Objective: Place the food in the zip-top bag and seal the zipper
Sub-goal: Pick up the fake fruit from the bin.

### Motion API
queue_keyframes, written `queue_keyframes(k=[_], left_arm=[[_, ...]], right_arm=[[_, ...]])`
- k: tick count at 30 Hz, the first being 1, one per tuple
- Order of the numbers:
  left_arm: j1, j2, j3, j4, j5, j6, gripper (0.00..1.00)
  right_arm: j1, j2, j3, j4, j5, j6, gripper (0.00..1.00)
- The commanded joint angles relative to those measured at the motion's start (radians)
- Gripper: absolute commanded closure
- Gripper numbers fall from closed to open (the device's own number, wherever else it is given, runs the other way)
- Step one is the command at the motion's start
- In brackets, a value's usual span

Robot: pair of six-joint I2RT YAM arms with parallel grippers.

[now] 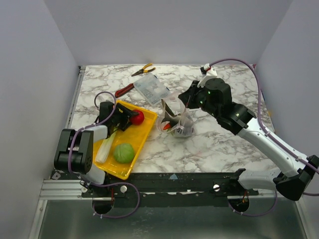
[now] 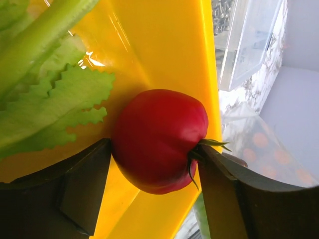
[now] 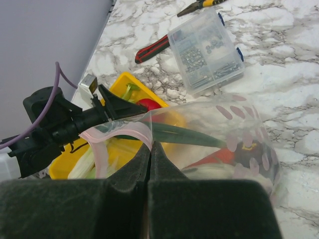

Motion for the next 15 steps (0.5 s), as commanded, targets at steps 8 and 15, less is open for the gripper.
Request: queue_keyframes(k=[8, 15], left_arm=[[0.002, -0.039, -0.052, 0.089, 0.008, -0.011, 0.48], [0.001, -0.216, -0.082, -0.032, -0.041, 0.058, 0.53]], right_arm=[[0.005, -0.002, 0.020, 0.014, 0.012, -0.026, 0.99], [0.006, -0.007, 0.020, 0.020, 0.020, -0.037, 0.99]])
